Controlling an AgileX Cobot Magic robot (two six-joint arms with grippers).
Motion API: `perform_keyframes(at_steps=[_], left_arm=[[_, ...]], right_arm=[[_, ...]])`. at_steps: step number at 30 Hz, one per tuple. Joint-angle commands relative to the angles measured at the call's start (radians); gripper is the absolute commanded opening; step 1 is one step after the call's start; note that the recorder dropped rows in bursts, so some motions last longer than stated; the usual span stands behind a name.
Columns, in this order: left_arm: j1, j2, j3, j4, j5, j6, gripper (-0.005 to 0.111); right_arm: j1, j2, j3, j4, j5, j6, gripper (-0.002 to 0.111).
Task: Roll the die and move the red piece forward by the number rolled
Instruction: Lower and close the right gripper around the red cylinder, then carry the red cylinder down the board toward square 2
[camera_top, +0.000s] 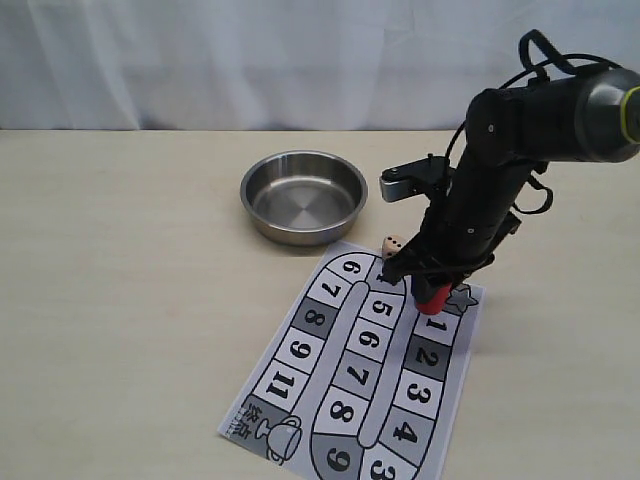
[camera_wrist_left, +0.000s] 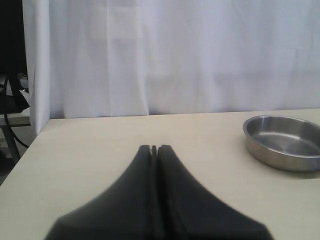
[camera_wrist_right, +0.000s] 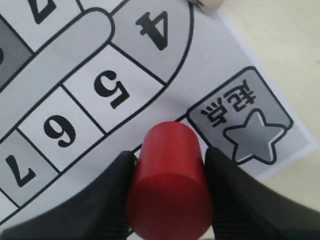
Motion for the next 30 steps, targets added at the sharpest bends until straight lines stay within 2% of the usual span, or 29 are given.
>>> perform_keyframes(at_steps=[1,6,12,23,30], left_arm=[[-0.002,-0.002,0.003,-0.005,-0.004,-0.005,0.0],[-0.002,-0.002,0.003,-0.005,-0.004,-0.005,0.0],[-0.002,-0.002,0.003,-0.005,-0.004,-0.005,0.0],[-0.002,-0.002,0.003,-0.005,-0.004,-0.005,0.0],[-0.002,-0.002,0.003,-0.005,-0.004,-0.005,0.0]], right_arm=[[0.008,-0.01,0.005,-0.034,-0.001,0.051,0.004],[0.008,-0.01,0.044,-0.049,-0.013,0.084,0.004],[0.008,-0.01,0.139,-0.046,-0.151,0.096,0.004],[0.008,-0.053,0.141,-0.052,-0.137,0.097,0.004],[0.02,-0.133,0.141,-0.021,-0.066,0.093,0.004]])
